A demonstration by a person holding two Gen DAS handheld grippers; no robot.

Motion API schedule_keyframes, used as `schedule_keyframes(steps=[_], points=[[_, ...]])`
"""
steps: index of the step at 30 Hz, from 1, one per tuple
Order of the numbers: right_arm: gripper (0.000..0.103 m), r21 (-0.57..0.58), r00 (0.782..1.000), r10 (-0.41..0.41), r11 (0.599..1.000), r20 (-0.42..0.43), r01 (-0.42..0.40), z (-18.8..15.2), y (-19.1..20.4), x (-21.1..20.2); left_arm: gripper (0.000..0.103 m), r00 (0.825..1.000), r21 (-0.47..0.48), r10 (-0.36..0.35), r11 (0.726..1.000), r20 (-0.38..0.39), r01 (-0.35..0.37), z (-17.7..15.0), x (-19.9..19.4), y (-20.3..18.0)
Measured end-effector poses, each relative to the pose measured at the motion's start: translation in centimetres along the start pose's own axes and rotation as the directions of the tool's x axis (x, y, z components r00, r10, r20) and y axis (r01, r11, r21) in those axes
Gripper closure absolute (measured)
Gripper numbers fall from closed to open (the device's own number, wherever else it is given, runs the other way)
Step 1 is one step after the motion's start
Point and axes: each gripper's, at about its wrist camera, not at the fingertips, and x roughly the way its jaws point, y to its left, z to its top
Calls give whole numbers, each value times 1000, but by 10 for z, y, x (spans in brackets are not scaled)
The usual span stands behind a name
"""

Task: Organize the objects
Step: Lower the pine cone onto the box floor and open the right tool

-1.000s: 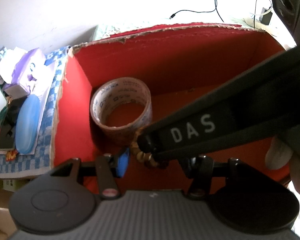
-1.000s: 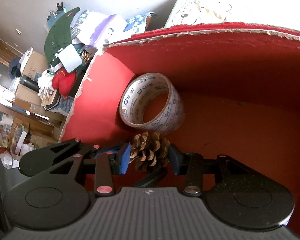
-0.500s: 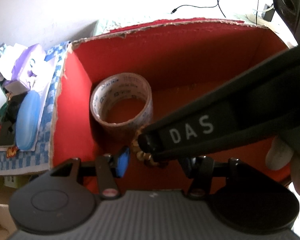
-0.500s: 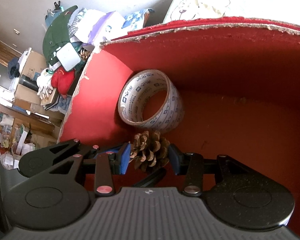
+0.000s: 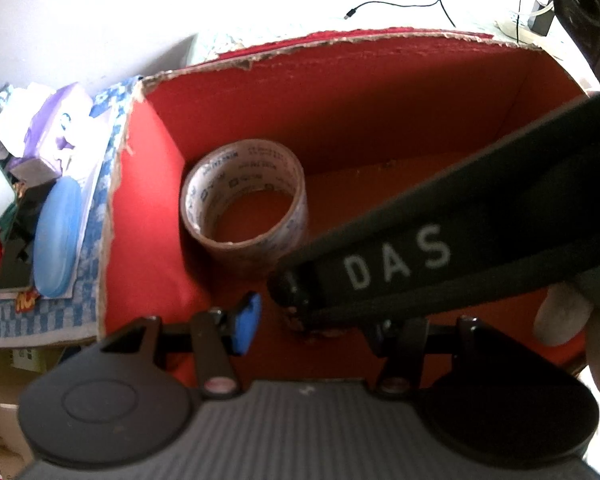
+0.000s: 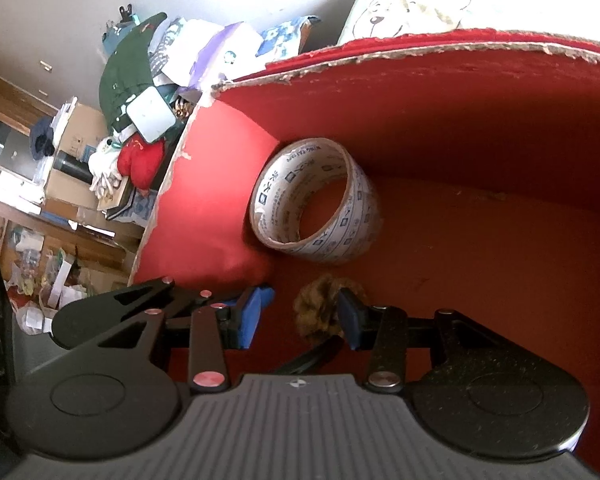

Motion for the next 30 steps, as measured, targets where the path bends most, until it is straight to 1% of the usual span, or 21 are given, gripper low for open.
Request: schedule_keyframes(steps=[8, 17, 27, 30], points=[[57, 19, 1000, 0, 1000, 28, -1, -1, -2, -3, 46, 1000, 4, 2, 1000, 3, -2, 1, 1, -1], [57, 30, 999, -3, 1000, 35, 2, -1, -4, -4, 46, 1000, 1, -2, 1000, 3, 2, 1, 2, -1], [57, 47, 997, -4, 999, 71, 1, -2, -6, -6, 46, 1000, 1, -2, 1000, 4, 2, 0, 1, -1], [57, 52, 996, -19, 999, 87, 15, -3, -5, -8, 45, 1000, 0, -2, 1000, 3, 2, 0, 1, -1]])
